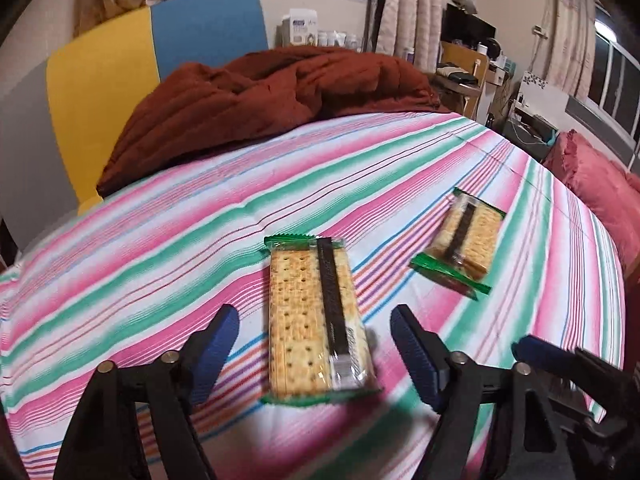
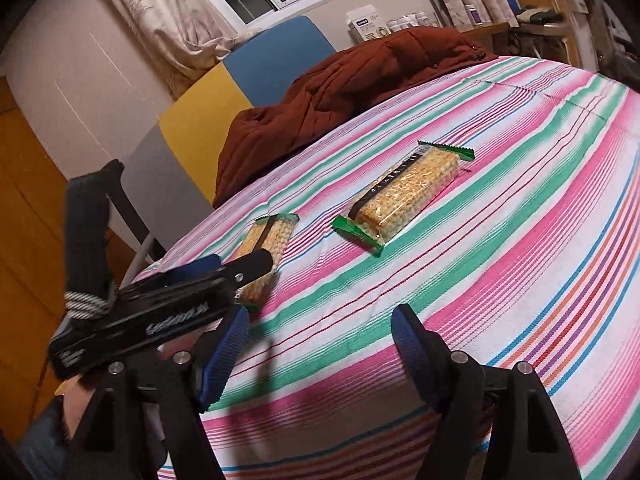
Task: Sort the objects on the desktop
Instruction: 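Grasp the long green cracker pack with the left tool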
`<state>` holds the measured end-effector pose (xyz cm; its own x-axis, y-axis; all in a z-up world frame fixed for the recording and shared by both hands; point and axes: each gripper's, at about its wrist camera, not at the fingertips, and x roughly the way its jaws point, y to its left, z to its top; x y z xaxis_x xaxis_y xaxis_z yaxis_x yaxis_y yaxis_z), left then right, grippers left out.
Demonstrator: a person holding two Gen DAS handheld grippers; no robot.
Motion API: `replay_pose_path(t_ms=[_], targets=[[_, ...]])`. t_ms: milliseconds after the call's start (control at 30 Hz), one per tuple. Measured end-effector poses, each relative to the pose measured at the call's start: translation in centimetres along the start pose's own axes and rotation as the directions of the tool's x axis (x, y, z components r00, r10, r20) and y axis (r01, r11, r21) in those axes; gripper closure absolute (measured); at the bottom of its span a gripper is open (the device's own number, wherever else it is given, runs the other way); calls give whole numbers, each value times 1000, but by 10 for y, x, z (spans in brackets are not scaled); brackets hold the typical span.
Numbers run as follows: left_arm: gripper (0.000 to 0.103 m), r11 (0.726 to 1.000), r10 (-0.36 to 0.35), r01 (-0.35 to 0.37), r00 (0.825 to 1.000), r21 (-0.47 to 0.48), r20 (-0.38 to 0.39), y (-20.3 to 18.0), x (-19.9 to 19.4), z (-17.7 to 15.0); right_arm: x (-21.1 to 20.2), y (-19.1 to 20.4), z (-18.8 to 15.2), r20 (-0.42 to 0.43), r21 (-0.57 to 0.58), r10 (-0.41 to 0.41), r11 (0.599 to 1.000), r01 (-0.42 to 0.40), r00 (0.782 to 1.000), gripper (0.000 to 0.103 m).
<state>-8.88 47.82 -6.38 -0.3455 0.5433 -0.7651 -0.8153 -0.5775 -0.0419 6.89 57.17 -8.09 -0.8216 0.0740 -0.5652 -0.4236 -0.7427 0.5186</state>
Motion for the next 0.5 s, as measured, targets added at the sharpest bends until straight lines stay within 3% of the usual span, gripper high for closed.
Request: replay_pose_path(t_ms=[300, 367, 433, 500], targets=[[33, 1000, 2, -2, 999, 4, -50, 3, 7, -2, 1, 0, -1, 5, 0, 1, 1000, -1, 1000, 26], [39, 1000, 7, -7, 999, -2, -44, 4, 4, -2, 1, 0, -1, 7, 2, 4, 1000, -4, 1000, 26], [54, 1000, 22, -22, 999, -4, -42, 6, 2, -5, 1, 0, -1, 8, 4, 6, 1000, -6, 1000, 26], [54, 999, 38, -38, 998, -2, -42, 7, 0, -7, 2, 0, -1, 8, 5, 7, 1000, -7, 1000, 26]])
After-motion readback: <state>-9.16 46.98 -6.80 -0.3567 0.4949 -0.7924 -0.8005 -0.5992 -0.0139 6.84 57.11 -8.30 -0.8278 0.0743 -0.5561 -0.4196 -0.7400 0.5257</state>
